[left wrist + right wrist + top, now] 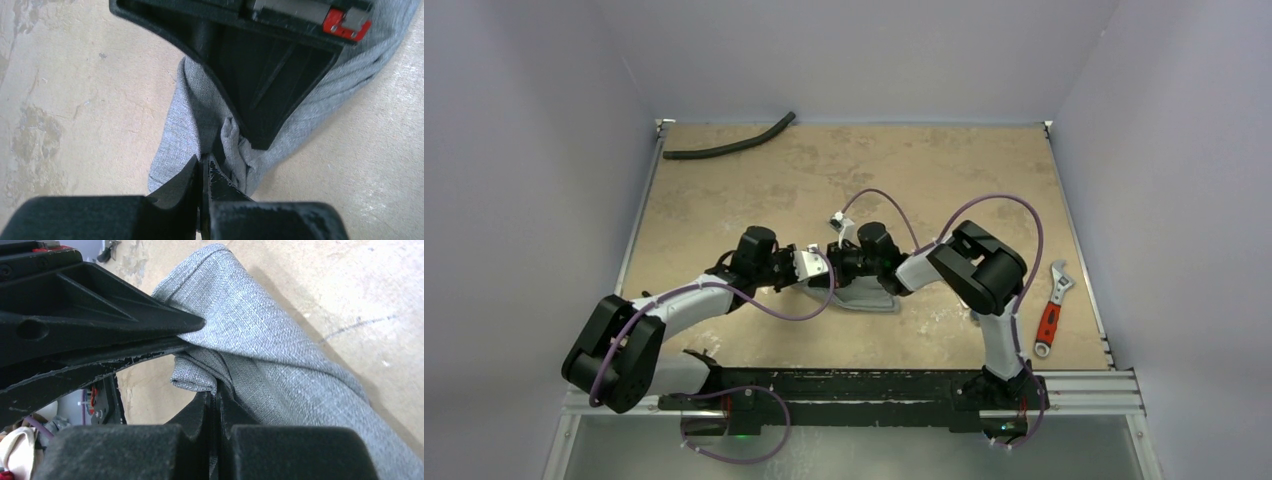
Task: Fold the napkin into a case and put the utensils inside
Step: Fold the 2/3-rectangle-folded napkin at the center of the board.
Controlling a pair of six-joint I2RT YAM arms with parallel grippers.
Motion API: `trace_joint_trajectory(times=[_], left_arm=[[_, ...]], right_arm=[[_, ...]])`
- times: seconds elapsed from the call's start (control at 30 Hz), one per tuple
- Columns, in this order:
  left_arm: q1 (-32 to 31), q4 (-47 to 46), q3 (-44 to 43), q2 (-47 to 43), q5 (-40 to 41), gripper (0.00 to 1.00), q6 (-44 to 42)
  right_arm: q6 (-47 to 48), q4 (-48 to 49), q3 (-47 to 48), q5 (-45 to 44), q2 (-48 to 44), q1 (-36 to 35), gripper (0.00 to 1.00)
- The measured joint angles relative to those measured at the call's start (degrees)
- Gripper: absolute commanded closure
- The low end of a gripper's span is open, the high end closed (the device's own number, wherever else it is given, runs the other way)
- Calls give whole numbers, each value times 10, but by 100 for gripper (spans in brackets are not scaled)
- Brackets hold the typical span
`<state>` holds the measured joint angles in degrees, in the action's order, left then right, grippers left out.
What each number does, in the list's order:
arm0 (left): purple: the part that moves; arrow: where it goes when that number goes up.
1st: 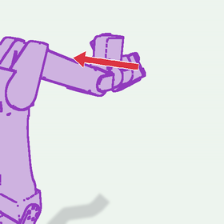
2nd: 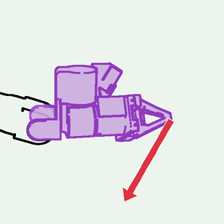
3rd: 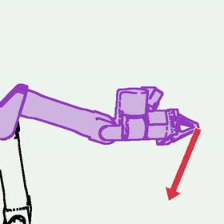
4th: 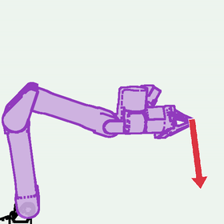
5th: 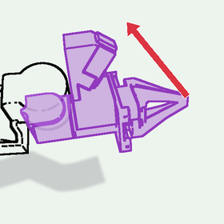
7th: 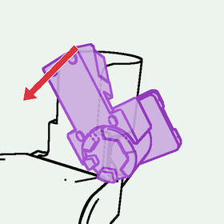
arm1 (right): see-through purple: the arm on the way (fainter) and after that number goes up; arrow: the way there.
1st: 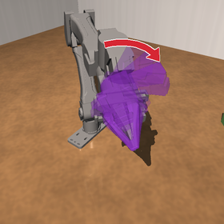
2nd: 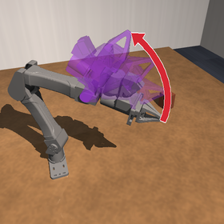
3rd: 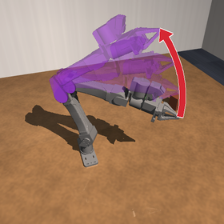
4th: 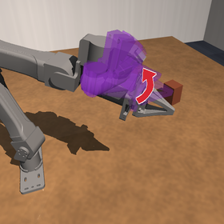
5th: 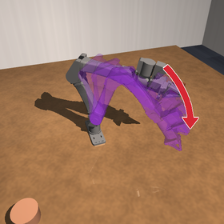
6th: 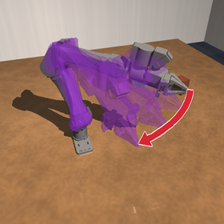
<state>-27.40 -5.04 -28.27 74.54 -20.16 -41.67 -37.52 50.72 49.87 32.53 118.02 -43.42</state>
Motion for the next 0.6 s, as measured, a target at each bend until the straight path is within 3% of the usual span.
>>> trace_joint_trajectory(times=[0.27,0.6], left_arm=[[0,7,0,-1,-11,100,-12],[0,14,0,-9,-21,100,-16]], right_arm=[[21,-118,-2,-19,-71,7,100],[21,-140,30,-6,-36,8,100]])
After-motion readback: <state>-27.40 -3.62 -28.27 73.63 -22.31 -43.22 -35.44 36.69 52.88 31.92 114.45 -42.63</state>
